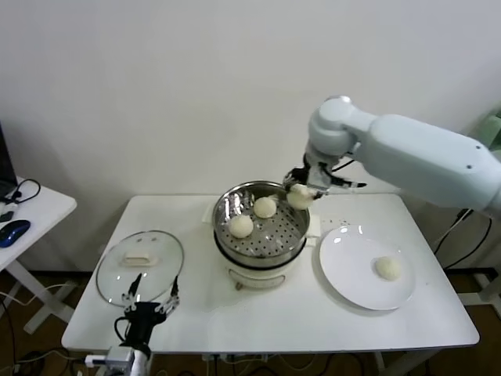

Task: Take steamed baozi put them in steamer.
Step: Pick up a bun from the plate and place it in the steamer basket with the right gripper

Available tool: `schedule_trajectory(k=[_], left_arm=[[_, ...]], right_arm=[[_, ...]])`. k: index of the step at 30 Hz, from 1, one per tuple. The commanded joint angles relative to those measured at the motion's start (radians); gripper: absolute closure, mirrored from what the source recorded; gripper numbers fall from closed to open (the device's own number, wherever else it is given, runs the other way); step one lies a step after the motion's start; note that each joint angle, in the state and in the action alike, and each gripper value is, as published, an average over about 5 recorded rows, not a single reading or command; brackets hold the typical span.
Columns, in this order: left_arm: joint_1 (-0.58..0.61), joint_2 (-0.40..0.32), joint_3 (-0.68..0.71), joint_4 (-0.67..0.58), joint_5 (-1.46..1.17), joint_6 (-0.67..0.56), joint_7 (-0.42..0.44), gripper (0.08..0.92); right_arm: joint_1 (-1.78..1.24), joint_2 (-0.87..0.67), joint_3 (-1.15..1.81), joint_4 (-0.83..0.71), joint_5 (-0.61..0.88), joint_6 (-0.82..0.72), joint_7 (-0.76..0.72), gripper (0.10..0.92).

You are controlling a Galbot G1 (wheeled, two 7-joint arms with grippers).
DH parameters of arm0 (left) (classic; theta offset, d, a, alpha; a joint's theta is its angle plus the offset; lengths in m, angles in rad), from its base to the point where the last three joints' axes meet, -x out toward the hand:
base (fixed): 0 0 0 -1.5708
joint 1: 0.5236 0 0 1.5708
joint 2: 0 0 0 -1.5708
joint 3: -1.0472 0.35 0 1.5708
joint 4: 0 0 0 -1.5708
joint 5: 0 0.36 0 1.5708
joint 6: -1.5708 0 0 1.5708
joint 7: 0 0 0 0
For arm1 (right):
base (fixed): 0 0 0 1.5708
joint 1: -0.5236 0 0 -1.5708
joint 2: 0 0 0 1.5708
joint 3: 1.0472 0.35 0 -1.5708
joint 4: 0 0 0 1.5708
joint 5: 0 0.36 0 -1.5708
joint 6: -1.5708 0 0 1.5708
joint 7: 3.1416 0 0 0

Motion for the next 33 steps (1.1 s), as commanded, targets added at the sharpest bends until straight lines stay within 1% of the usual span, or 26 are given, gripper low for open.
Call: schedule_trajectory(k=[1,9,21,33], left_arm=[[0.011,0.008,-0.009,0.013,-0.021,-0.007,0.002,0.177],[0.007,0.022,-0.01,0.023,-0.033,-0.004,0.003,0.177],[-0.005,0.012,0.005,0.042,-0.031,-0.004,0.003,0.177],[-0.005,0.004,0.015,0.045,-0.025,-0.003,0.002,0.177]], right_arm=[[-0.075,0.22,-0.017,-0.043,-0.106,0.07,0.01,0.296],[-0.102,0.244,-0.062,-0.061,-0.08,0.086,0.013,0.288],[-0.126,0.248,-0.129,-0.075,-0.043,0.089,0.018,0.288],[-0.131,0.247,-0.129,-0.089,-0.029,0.085,0.016,0.28]])
